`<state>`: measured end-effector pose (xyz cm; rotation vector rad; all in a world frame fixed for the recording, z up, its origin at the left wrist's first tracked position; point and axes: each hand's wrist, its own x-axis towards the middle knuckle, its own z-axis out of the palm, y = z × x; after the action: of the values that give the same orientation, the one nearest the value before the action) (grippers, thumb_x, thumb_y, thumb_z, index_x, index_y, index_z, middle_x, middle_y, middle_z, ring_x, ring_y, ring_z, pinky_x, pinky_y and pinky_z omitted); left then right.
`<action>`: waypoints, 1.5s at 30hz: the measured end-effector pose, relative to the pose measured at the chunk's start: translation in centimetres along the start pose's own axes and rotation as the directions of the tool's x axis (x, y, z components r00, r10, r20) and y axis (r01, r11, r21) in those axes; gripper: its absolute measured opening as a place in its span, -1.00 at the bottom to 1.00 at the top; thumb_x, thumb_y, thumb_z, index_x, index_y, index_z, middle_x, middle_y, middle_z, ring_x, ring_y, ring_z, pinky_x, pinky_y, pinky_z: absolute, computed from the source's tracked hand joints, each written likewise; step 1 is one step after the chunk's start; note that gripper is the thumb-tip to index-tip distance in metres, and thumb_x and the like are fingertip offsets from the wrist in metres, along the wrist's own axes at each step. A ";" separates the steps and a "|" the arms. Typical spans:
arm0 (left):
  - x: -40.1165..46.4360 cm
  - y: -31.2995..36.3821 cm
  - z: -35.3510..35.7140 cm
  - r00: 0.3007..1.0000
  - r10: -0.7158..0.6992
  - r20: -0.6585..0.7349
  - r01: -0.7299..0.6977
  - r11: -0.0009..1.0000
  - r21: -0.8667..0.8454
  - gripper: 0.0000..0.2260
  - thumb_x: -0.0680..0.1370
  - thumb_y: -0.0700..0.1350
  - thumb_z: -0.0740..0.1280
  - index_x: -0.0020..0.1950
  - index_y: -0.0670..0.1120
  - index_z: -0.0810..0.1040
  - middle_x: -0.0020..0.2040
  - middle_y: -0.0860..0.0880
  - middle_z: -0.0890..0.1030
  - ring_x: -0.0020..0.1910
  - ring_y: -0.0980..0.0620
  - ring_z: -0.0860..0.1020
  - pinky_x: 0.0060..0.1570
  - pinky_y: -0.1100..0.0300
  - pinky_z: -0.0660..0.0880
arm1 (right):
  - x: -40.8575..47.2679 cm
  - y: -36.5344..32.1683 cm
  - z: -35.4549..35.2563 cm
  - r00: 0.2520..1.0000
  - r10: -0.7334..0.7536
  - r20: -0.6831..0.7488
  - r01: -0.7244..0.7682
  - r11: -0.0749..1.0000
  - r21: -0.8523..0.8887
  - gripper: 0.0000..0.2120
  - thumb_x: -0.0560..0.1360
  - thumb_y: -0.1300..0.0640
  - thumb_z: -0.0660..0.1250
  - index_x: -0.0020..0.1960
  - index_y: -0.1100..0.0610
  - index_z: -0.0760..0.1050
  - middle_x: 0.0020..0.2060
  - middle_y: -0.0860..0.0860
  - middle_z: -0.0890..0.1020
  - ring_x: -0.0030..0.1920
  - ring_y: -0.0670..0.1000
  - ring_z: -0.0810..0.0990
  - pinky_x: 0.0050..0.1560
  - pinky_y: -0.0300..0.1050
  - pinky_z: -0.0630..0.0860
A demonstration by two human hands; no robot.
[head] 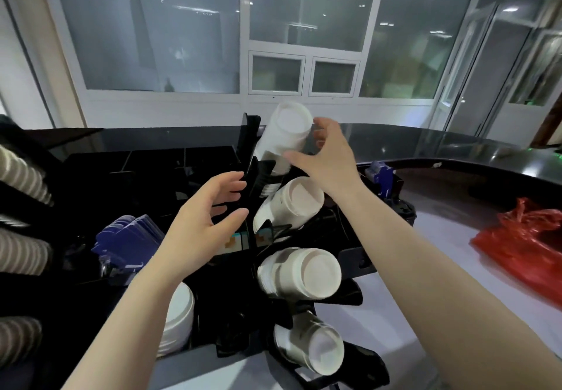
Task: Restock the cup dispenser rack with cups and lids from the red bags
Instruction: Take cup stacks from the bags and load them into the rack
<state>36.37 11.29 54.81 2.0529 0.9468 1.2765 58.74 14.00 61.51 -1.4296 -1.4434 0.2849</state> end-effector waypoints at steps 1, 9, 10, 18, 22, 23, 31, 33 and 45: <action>0.4 -0.1 -0.1 1.000 -0.002 0.002 0.002 1.000 0.008 -0.54 0.53 -0.12 0.34 0.35 0.24 0.35 0.20 0.28 0.53 0.22 0.28 0.48 0.21 0.19 0.44 | 1.0 0.0 0.2 1.000 0.004 0.027 -0.004 1.000 -0.011 -0.24 0.30 -0.02 0.56 0.39 0.03 0.28 0.16 -0.09 0.46 0.15 -0.08 0.45 0.08 -0.21 0.36; 3.7 -1.3 0.1 0.998 -0.003 0.059 0.004 1.000 -0.024 -0.46 0.50 -0.04 0.38 0.40 0.26 0.26 0.26 0.32 0.46 0.29 0.35 0.39 0.30 0.23 0.33 | 4.6 1.2 1.6 0.973 0.037 0.228 -0.045 0.999 0.028 -0.27 0.20 0.04 0.63 0.29 -0.01 0.39 0.15 -0.11 0.56 0.17 -0.06 0.51 0.23 -0.03 0.47; 4.4 -1.6 0.3 0.997 -0.008 0.077 0.010 1.000 -0.025 -0.44 0.48 0.00 0.38 0.41 0.27 0.25 0.26 0.36 0.43 0.30 0.38 0.36 0.30 0.26 0.31 | 4.7 1.3 1.6 0.973 0.028 0.230 -0.039 0.998 0.044 -0.27 0.20 0.05 0.63 0.29 0.00 0.39 0.14 -0.11 0.57 0.17 -0.07 0.52 0.22 -0.05 0.48; 9.7 -3.8 2.1 0.966 -0.058 0.252 0.081 0.993 -0.083 -0.14 0.22 0.15 0.52 0.43 0.32 0.16 0.20 0.54 0.34 0.23 0.55 0.29 0.15 0.55 0.27 | 4.8 2.3 2.0 0.968 0.016 0.251 -0.029 0.998 0.047 -0.38 0.21 -0.05 0.60 0.20 -0.09 0.43 0.03 -0.22 0.59 0.04 -0.27 0.54 0.01 -0.32 0.46; 10.7 -4.9 2.5 0.968 -0.122 0.220 0.157 0.976 -0.148 0.06 0.16 0.13 0.55 0.54 0.08 0.06 0.21 0.43 0.34 0.21 0.52 0.32 0.20 0.43 0.29 | 4.6 2.6 2.4 0.973 0.043 0.228 -0.061 0.996 0.072 -0.32 0.18 -0.10 0.59 0.23 -0.05 0.42 0.03 -0.21 0.60 0.06 -0.22 0.54 0.09 -0.19 0.51; 10.8 -5.1 2.6 0.970 -0.121 0.209 0.155 0.975 -0.156 0.07 0.15 0.13 0.55 0.54 0.06 0.07 0.21 0.41 0.35 0.21 0.51 0.33 0.20 0.42 0.29 | 4.6 2.7 2.4 0.973 0.047 0.227 -0.067 0.994 0.081 -0.29 0.17 -0.11 0.59 0.25 -0.03 0.41 0.05 -0.20 0.59 0.08 -0.20 0.54 0.13 -0.14 0.52; 10.4 -4.6 3.1 0.985 -0.079 0.156 0.116 0.964 -0.239 -0.26 0.26 -0.10 0.53 0.37 0.13 0.31 0.27 0.26 0.43 0.27 0.27 0.43 0.26 0.24 0.39 | 4.1 2.9 2.7 0.986 0.050 0.158 -0.072 0.989 0.133 -0.29 0.14 -0.14 0.57 0.23 -0.05 0.42 0.07 -0.16 0.60 0.10 -0.12 0.56 0.15 -0.04 0.54; 10.5 -4.3 2.8 0.986 -0.055 0.156 0.094 0.961 -0.259 -0.27 0.26 -0.09 0.53 0.34 0.21 0.29 0.29 0.28 0.43 0.29 0.30 0.41 0.29 0.26 0.35 | 3.9 2.8 2.8 0.992 0.057 0.117 -0.074 0.985 0.154 -0.31 0.13 -0.16 0.53 0.21 -0.07 0.42 0.05 -0.19 0.60 0.08 -0.15 0.56 0.11 -0.09 0.54; 11.1 -4.0 3.0 0.970 -0.140 0.198 0.175 0.970 -0.171 -0.04 0.17 0.08 0.55 0.48 0.15 0.15 0.35 0.10 0.43 0.24 0.30 0.44 0.07 0.40 0.36 | 3.4 2.1 2.2 0.998 0.018 0.059 -0.031 0.972 0.235 -0.31 0.17 -0.19 0.53 0.22 -0.10 0.37 0.00 -0.28 0.57 0.03 -0.26 0.54 -0.03 -0.29 0.48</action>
<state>41.35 22.23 56.55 1.8727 0.8521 1.0308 59.14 18.43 60.56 -1.2549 -1.3871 0.4992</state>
